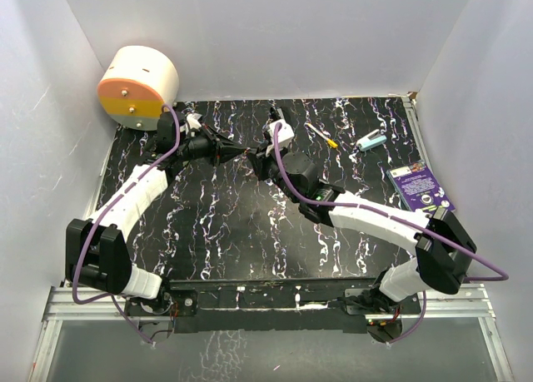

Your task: Put the keys on the keyring

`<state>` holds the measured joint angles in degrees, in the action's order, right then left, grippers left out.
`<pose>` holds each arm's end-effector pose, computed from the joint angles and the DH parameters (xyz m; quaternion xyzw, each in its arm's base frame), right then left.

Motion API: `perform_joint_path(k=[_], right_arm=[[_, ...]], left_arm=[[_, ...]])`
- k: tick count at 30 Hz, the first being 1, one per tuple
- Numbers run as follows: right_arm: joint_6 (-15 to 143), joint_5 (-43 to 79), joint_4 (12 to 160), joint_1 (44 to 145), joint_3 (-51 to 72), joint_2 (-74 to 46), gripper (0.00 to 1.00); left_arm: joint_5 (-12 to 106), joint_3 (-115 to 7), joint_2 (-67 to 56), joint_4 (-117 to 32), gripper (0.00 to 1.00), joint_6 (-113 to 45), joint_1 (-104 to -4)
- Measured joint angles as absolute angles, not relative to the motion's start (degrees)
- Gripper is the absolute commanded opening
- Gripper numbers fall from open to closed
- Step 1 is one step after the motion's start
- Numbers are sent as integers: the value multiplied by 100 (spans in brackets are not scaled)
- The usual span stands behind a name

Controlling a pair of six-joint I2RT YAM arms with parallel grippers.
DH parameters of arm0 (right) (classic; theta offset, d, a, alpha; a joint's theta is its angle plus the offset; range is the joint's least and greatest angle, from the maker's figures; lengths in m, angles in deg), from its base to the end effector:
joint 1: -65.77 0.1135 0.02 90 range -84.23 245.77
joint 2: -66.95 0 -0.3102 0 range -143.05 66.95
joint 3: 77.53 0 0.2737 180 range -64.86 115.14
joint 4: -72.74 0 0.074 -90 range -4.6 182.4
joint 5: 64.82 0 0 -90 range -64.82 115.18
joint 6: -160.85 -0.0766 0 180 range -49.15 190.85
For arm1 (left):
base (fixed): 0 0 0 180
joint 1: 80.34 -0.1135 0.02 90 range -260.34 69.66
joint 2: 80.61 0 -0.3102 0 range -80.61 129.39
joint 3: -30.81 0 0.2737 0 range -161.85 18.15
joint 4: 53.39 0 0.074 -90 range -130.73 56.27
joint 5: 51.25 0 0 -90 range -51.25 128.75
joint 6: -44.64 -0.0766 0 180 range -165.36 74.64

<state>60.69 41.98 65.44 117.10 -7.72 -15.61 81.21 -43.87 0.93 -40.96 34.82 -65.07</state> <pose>0.2631 0.2934 0.3467 -0.1654 0.7198 0.2473 0.6272 0.3426 -0.1471 0.3445 -0.2312 0.7539 -0.5978 0.1443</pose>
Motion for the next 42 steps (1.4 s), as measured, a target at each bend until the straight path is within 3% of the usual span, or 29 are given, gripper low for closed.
perform_joint_path(k=[42], right_arm=[[5825,4618,6583,11719,-538,-1692,8]], left_arm=[[7994,-4381,93,-4502,0,3495,-6505]])
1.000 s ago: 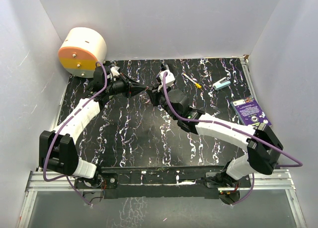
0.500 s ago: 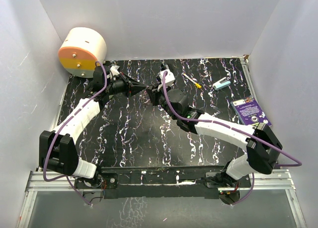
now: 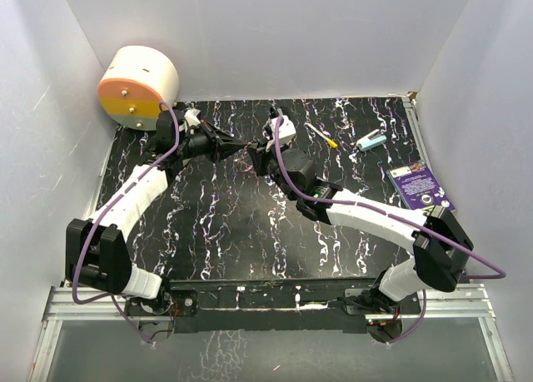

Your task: Put the keys on the keyring

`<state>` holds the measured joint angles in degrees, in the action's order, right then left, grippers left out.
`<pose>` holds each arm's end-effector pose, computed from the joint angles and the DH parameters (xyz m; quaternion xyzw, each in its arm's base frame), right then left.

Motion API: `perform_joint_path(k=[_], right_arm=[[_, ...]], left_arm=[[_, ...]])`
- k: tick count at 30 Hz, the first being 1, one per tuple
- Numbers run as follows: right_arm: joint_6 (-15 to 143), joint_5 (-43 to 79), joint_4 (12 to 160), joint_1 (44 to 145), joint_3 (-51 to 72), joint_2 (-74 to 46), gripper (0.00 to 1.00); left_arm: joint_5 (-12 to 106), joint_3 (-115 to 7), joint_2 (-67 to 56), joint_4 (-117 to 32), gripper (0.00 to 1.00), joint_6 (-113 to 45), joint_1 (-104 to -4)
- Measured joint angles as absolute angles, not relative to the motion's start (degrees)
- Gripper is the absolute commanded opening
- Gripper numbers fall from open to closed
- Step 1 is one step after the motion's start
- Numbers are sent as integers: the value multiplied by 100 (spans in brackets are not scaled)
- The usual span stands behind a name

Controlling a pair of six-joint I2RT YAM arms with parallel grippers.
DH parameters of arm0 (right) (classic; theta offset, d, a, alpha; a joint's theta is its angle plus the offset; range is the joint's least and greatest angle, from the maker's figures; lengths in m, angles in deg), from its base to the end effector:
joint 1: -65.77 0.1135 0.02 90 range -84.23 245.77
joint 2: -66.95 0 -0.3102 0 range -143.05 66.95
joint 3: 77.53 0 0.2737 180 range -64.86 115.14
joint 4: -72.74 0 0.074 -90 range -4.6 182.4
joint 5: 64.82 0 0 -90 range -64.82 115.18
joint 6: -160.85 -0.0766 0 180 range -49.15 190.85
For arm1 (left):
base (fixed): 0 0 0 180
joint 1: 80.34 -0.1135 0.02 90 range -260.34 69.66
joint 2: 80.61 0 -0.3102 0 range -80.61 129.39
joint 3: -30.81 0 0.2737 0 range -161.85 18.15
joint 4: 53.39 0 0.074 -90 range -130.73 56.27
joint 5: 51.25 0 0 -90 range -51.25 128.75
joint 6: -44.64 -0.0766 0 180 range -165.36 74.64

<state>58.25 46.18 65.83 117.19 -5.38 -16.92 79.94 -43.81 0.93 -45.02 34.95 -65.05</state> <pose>0.2708 0.2955 0.3541 -0.1242 0.7237 0.2390 0.6354 0.3465 -0.1470 0.3526 -0.2199 0.7422 -0.6086 0.1744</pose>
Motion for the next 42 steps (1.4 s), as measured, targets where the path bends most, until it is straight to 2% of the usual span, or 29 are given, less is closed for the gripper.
perform_joint_path(k=[42], right_arm=[[5564,4626,6848,11728,-151,-1979,8]], left_arm=[[7823,-4357,93,-4931,0,3462,-6501]])
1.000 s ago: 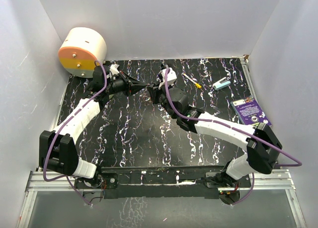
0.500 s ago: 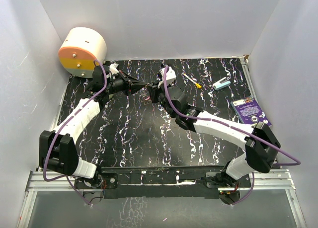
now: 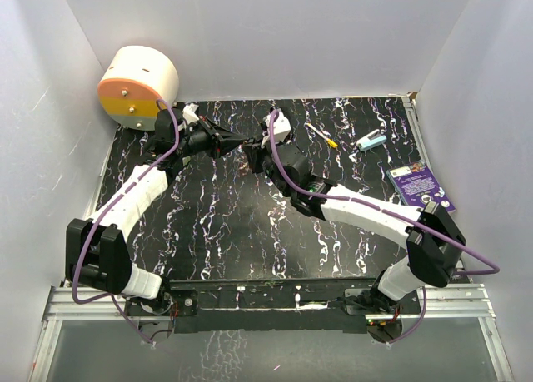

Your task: Put the keys on the keyring

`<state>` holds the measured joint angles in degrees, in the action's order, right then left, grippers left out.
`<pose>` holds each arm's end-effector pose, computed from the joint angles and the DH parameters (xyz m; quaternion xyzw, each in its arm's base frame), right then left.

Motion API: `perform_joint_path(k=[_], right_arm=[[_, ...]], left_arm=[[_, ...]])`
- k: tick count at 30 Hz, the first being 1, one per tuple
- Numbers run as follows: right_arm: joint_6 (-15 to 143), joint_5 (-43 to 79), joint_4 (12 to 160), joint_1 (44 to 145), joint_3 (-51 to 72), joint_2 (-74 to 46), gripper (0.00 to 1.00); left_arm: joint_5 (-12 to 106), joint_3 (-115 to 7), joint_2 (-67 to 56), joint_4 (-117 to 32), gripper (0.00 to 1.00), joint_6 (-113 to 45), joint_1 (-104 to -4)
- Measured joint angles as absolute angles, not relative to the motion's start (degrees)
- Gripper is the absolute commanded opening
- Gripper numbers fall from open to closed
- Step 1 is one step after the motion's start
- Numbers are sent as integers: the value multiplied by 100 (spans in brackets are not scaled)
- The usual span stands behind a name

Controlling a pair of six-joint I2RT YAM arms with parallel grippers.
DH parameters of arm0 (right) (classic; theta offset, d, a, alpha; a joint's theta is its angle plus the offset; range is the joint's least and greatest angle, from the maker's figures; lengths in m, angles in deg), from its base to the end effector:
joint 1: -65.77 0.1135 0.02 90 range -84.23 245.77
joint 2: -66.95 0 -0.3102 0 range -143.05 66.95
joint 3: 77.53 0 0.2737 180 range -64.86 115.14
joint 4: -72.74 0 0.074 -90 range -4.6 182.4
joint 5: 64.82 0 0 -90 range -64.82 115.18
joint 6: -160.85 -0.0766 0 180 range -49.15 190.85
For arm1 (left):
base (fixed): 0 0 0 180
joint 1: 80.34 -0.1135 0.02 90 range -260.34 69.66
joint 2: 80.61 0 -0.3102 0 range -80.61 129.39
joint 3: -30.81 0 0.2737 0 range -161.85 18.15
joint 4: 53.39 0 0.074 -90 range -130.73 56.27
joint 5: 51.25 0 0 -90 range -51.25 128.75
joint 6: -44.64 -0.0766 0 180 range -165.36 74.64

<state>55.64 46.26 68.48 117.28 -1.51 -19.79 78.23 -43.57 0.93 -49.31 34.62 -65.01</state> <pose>0.2804 0.3083 0.3559 -0.1126 0.7347 0.2462 0.6220 0.3502 -0.1465 0.3603 -0.2079 0.7294 -0.6172 0.2093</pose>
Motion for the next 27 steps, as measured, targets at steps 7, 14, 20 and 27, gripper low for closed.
perform_joint_path(k=[7,14,20,27], right_arm=[[5545,4642,6854,11726,-151,-1979,8],[5543,4609,6900,11724,-153,-1972,8],[5490,4580,6937,11724,-153,-1865,8],[5418,4589,7029,11724,-155,-1775,8]], left_arm=[[7834,-4357,93,-4955,0,3449,-6498],[7819,-4298,93,-4970,0,3393,-6494],[7819,-4287,93,-4935,0,3325,-6472],[7819,-4284,82,-4966,0,3259,-6437]])
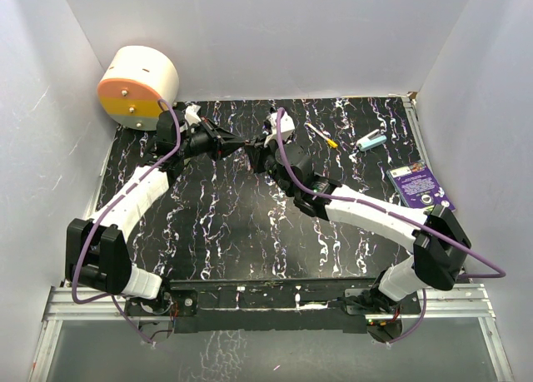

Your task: Put the keys on the keyring

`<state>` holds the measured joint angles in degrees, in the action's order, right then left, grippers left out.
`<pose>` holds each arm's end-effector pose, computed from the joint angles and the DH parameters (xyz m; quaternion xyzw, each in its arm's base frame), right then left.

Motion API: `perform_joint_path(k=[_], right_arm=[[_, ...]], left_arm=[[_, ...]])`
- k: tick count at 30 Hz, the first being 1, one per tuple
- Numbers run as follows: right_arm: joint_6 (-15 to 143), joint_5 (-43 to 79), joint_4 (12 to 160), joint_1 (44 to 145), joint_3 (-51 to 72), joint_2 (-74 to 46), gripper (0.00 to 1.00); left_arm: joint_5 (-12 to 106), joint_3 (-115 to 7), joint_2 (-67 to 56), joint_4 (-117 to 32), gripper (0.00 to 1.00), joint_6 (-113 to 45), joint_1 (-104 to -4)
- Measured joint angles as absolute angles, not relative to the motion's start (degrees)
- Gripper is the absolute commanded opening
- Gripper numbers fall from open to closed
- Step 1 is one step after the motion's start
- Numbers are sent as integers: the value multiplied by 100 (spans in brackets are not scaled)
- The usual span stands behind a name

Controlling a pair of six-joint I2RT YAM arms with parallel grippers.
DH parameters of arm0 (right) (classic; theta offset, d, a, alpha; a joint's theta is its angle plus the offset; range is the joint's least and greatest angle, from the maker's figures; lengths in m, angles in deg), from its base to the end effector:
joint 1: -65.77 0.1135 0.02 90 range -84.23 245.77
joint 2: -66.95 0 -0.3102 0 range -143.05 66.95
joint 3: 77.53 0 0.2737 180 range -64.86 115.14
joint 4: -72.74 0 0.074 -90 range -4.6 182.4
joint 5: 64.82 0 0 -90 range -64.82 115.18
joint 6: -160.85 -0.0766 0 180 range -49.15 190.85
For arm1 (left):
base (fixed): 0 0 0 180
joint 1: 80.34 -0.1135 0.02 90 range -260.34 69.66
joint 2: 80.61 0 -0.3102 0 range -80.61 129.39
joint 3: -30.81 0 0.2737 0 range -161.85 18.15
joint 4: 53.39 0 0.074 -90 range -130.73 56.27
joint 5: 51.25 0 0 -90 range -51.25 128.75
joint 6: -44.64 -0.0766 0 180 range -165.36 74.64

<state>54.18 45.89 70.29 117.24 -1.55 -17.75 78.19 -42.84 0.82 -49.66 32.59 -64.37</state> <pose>0.2745 0.3013 0.3650 -0.1046 0.7349 0.2569 0.6188 0.3476 -0.1501 0.3566 -0.1924 0.7349 -0.6136 0.2155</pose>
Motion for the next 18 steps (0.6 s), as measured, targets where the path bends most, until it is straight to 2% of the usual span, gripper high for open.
perform_joint_path(k=[18], right_arm=[[5250,4773,7068,11728,-164,-1773,8]], left_arm=[[7797,-4284,82,-4948,0,3174,-6437]])
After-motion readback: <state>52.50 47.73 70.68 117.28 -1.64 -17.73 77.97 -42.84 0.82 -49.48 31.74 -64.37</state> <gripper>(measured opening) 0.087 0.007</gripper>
